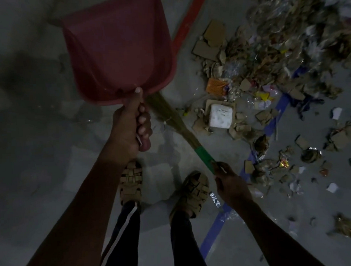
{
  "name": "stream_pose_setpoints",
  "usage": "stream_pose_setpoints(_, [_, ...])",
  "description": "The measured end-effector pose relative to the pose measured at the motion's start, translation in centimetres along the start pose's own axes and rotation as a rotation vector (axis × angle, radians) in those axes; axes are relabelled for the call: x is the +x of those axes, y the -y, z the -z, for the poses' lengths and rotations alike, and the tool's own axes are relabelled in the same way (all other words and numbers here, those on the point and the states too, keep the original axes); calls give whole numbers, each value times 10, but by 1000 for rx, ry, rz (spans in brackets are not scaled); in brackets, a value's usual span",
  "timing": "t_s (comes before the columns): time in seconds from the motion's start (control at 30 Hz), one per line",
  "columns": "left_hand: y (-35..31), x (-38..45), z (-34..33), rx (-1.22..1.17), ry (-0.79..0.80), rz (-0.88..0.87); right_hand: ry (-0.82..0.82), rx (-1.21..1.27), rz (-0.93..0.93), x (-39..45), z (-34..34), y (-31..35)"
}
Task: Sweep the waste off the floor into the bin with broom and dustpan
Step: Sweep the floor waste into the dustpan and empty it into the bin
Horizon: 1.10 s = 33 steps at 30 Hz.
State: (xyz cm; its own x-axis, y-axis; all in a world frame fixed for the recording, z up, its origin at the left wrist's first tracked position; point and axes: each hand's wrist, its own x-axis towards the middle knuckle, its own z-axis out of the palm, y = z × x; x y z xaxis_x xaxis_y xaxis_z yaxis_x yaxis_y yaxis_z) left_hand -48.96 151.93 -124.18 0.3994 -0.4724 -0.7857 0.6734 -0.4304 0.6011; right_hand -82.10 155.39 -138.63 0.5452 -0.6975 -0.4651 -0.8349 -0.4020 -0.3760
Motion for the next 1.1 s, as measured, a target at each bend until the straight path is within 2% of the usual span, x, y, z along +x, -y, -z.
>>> stream_pose_setpoints(0.17, [-8, -8, -2, 63, 37, -23, -115, 120, -266, 5, 1, -35])
stream_pose_setpoints(0.23, [-6, -10, 1, 78, 32, -21, -174, 136, -310, 5, 8, -50])
stream_pose_setpoints(0.4, [3, -14, 12, 53, -17, -6, -208, 49, -307, -5, 28, -67])
stream_pose_setpoints(0.57, [23, -20, 18, 56, -75, -8, -225, 13, -65, -28, 19, -61])
stream_pose_setpoints(0.63, [32, -24, 18, 87, -108, 2, -187, 21, -38, -38, 10, -53])
stream_pose_setpoints(0.73, [46, -31, 16, 106, -135, 29, -48, 15, -92, -54, -7, -47])
stream_pose_setpoints(0.8, [54, -34, 16, 116, -136, 48, -22, 34, -160, -59, -12, -49])
stream_pose_setpoints(1.0, [73, -44, 9, 132, -122, 66, -190, 112, -418, -57, -7, -60])
stream_pose_setpoints(1.1, [79, -48, 1, 147, -136, 140, -244, 124, -394, -63, -9, -67])
